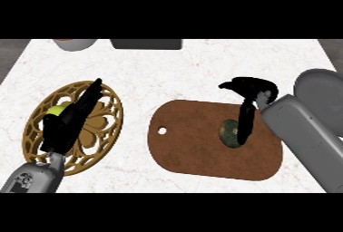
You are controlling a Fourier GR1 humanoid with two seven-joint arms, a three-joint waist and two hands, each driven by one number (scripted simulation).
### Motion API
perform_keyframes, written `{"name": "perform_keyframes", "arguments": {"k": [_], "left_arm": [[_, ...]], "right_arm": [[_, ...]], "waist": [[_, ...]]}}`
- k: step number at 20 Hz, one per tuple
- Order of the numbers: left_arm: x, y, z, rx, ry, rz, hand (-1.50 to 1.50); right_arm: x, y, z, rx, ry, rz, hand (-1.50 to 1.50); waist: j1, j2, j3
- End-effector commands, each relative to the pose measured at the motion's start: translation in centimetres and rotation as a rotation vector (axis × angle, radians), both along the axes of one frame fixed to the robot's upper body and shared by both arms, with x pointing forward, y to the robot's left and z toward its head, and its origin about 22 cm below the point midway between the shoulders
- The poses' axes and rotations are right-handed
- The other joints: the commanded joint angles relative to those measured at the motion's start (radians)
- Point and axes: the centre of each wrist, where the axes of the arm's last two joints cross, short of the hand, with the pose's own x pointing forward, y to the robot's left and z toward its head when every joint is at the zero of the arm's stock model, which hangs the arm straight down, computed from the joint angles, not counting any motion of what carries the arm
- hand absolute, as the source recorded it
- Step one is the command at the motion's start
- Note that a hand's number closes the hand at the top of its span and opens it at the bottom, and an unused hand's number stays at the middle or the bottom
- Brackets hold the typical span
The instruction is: Pick the squash from the cutting board and place it in the pan
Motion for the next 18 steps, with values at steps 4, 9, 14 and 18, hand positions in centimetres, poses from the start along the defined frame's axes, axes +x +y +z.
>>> {"name": "perform_keyframes", "arguments": {"k": [4,9,14,18], "left_arm": [[0.2,-0.3,-0.9,-0.022,0.018,0.025,0.0],[-0.7,0.3,0.8,0.013,0.0,0.022,0.0],[-0.4,-0.5,0.1,-0.002,-0.005,0.015,0.0],[-0.6,0.7,-0.7,-0.005,0.003,0.025,0.0]], "right_arm": [[-0.8,1.9,-2.0,-0.155,0.053,0.002,-1.5],[-1.5,4.2,-0.9,-0.195,0.04,0.002,-1.5],[-2.9,2.4,-2.6,-0.219,0.04,0.004,-1.5],[-2.8,0.7,-4.0,-0.238,0.025,-0.003,-1.5]], "waist": [[-0.01,0.001,0.001],[-0.011,-0.002,0.001],[-0.016,-0.001,0.001],[-0.011,0.001,0.001]]}}
